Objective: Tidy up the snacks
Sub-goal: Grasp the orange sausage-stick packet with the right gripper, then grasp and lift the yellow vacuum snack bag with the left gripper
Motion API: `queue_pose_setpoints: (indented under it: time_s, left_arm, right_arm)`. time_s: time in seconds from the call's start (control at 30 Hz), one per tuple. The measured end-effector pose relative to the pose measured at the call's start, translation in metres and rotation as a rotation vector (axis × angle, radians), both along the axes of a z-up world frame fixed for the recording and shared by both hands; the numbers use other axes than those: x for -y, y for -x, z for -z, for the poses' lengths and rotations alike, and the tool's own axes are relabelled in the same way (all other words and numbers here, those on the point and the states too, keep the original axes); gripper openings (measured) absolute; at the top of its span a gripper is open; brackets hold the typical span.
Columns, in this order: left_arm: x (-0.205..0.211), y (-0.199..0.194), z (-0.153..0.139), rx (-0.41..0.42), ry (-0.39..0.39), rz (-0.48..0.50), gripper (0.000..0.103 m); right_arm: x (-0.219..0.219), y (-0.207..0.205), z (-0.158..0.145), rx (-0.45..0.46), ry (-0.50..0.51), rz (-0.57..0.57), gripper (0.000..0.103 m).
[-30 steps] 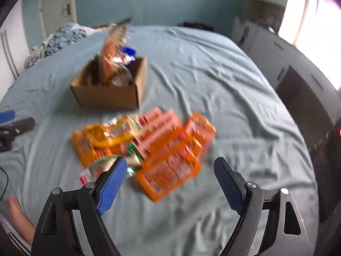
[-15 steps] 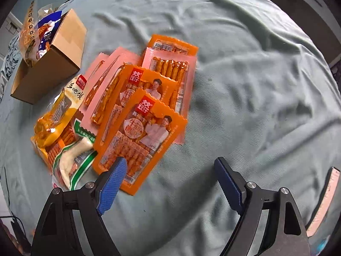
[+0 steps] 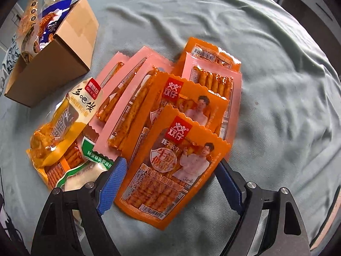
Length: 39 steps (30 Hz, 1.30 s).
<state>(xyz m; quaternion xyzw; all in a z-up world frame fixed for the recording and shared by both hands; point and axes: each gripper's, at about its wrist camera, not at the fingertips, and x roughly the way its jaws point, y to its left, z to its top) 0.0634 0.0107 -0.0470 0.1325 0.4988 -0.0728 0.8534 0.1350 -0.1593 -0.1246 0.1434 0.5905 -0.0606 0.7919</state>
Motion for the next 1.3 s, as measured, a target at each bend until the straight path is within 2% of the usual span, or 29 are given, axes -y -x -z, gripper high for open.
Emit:
queue_pose_setpoints:
  time_s: [0.07,0.13,0.27,0.33,0.4,0.57,0.8,0.97,1.3]
  left_arm:
    - [0.000,0.000,0.001,0.006,-0.008,-0.003,0.103]
    - [0.000,0.000,0.000,0.025,-0.023,-0.012,0.103]
    - [-0.004,-0.001,0.001,0.027,-0.026,-0.028,0.103]
    - [-0.007,-0.001,0.002,0.025,-0.024,-0.035,0.103]
    - [-0.010,-0.001,0.001,0.027,-0.023,-0.040,0.103]
    - [-0.012,-0.001,-0.002,0.034,-0.007,-0.046,0.103]
    - [-0.009,-0.001,-0.001,0.036,-0.007,-0.034,0.103]
    - [-0.005,-0.002,0.000,0.038,-0.005,-0.023,0.103]
    - [0.007,-0.013,0.016,0.009,0.012,0.005,0.103]
  right_arm:
    - [-0.003,0.006,-0.003,-0.006,-0.013,0.000,0.075]
    - [-0.003,0.010,-0.003,-0.009,-0.017,0.001,0.059]
    - [0.002,0.016,-0.013,0.008,-0.069,0.015,0.048]
    - [0.009,0.031,-0.018,0.022,-0.108,0.030,0.041]
    - [0.026,0.056,-0.037,0.044,-0.136,0.036,0.038]
    - [0.033,0.084,-0.062,0.112,-0.208,0.040,0.037]
    - [0.045,0.116,-0.075,0.153,-0.274,0.066,0.036]
    - [0.038,0.116,-0.087,0.180,-0.227,0.061,0.036]
    - [0.039,0.105,-0.081,0.179,-0.194,0.086,0.036]
